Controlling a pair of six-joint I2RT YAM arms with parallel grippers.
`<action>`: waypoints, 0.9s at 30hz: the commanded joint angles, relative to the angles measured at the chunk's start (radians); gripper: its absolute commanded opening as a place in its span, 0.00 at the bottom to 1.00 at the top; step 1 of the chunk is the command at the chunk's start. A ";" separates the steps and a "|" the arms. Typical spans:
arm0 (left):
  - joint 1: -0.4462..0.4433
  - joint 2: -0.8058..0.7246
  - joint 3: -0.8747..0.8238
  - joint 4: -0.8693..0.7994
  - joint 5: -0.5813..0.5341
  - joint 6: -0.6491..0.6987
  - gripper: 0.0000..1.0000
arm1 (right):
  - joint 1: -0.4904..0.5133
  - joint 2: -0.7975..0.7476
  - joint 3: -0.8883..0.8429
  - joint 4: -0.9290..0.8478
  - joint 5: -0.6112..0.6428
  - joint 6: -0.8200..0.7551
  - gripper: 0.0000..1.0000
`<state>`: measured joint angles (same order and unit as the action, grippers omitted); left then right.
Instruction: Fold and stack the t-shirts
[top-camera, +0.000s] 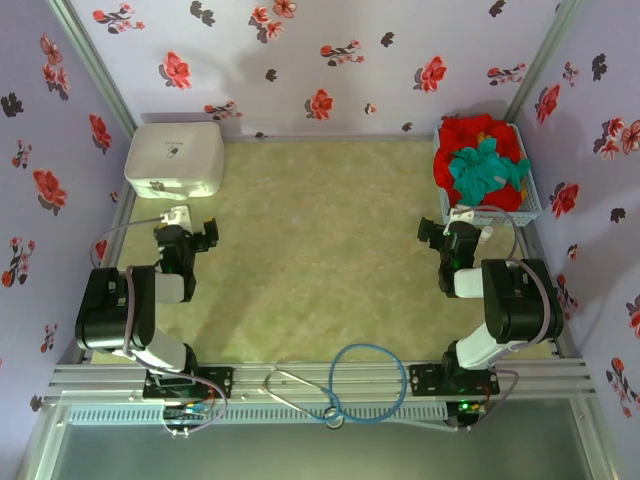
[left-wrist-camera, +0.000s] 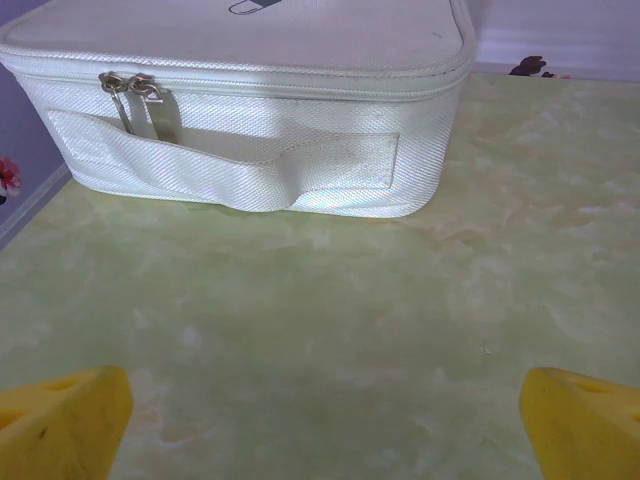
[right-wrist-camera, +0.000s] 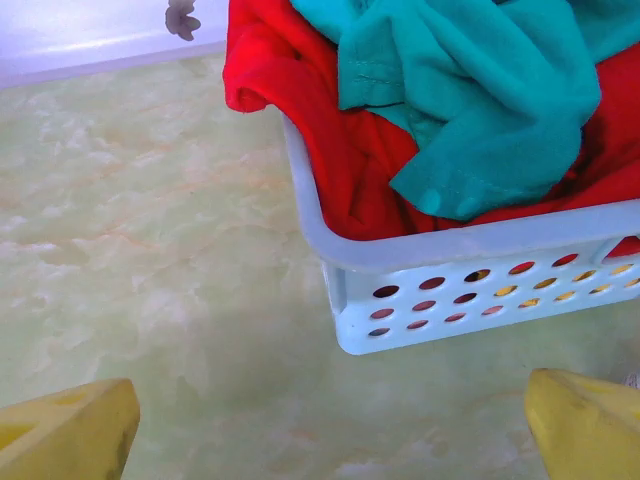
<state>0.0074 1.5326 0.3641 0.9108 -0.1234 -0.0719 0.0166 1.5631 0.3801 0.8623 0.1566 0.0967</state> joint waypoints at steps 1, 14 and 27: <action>0.006 0.011 0.012 0.008 -0.023 0.014 1.00 | -0.004 -0.004 0.013 0.012 0.007 -0.007 0.99; 0.004 0.010 0.020 -0.007 -0.002 0.025 1.00 | -0.004 -0.004 0.013 0.012 0.007 -0.006 0.99; 0.003 0.012 0.033 -0.032 0.045 0.058 1.00 | -0.006 -0.004 0.010 0.017 0.034 0.005 0.99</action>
<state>0.0074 1.5326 0.3798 0.8806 -0.0917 -0.0414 0.0166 1.5631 0.3805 0.8627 0.1646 0.0971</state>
